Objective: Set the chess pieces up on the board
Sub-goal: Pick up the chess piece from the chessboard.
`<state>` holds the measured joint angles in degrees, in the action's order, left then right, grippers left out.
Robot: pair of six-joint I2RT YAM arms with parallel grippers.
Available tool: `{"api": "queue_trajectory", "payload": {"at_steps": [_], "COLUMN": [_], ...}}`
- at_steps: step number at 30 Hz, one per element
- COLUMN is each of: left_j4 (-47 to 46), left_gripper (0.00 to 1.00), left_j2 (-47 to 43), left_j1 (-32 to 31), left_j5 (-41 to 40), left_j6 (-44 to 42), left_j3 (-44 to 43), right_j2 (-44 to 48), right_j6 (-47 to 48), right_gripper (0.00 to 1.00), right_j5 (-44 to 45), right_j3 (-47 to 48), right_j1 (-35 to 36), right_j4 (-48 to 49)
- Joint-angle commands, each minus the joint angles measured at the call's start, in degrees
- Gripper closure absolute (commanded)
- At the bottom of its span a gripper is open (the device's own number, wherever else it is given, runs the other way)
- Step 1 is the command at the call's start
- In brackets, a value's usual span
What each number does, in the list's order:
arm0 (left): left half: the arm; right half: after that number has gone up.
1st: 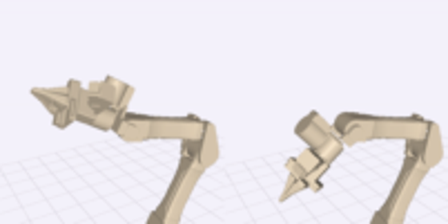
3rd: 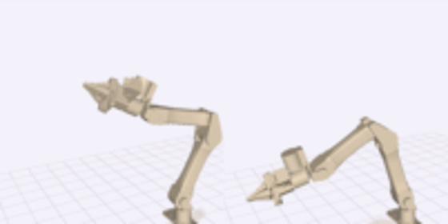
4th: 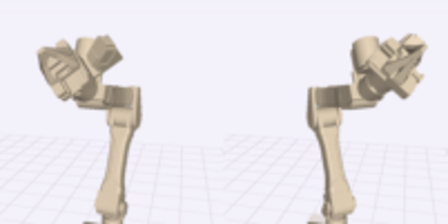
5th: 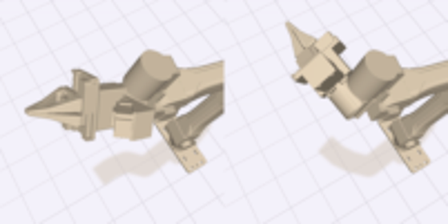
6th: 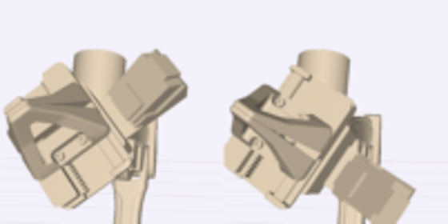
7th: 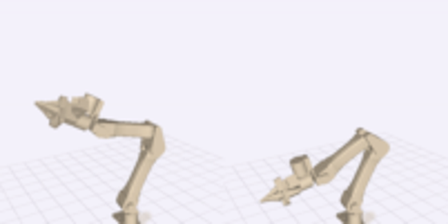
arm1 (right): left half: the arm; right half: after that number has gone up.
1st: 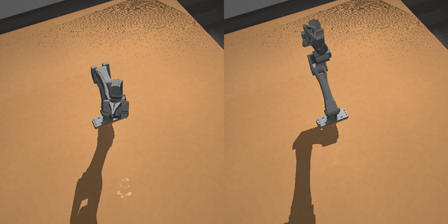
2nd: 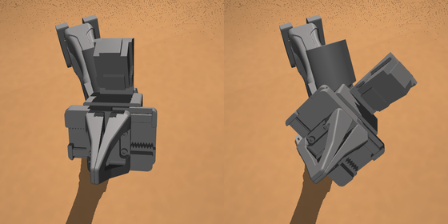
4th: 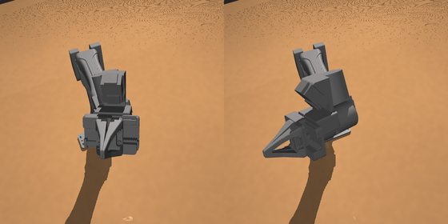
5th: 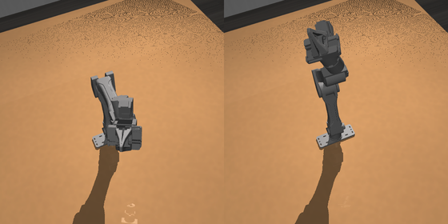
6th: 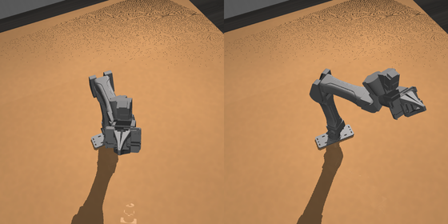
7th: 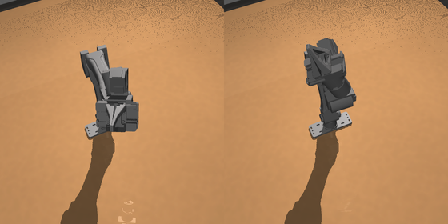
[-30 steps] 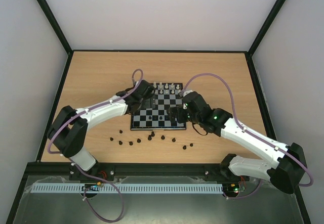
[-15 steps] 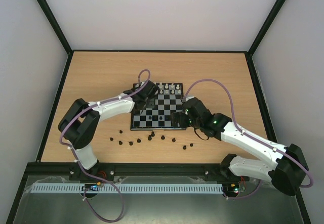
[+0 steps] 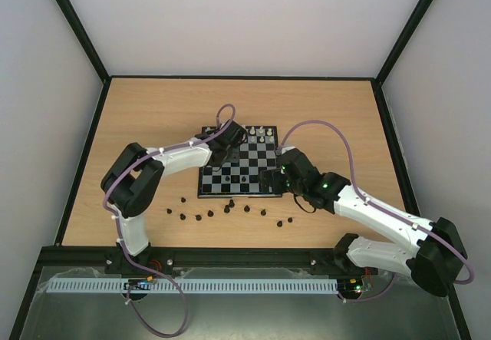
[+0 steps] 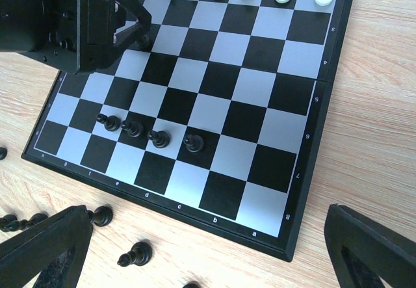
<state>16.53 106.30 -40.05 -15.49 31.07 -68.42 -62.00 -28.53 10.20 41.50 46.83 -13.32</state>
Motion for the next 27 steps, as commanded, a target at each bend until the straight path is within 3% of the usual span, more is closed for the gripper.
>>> {"api": "queue_trajectory", "payload": {"at_steps": [1, 22, 27], "left_j4": [-0.11, 0.79, 1.76], "left_gripper": [0.68, 0.96, 0.97], "left_j2": [1.50, 2.72, -0.46], "left_j1": [0.50, 0.75, 0.68], "left_j5": [0.12, 0.97, 1.31], "left_j6": [-0.24, 0.01, 0.15], "left_j3": [-1.63, -1.81, -0.26], "right_j2": [-0.98, -1.72, -1.98], "right_j6": [0.48, 0.67, 0.65], "right_gripper": [0.01, 0.01, 0.01], "right_j5": [0.97, 0.31, 0.18], "right_j3": [-0.58, -0.88, -0.97], "right_j1": [-0.40, -0.44, -0.50], "right_j4": [0.88, 1.54, 1.76]}}
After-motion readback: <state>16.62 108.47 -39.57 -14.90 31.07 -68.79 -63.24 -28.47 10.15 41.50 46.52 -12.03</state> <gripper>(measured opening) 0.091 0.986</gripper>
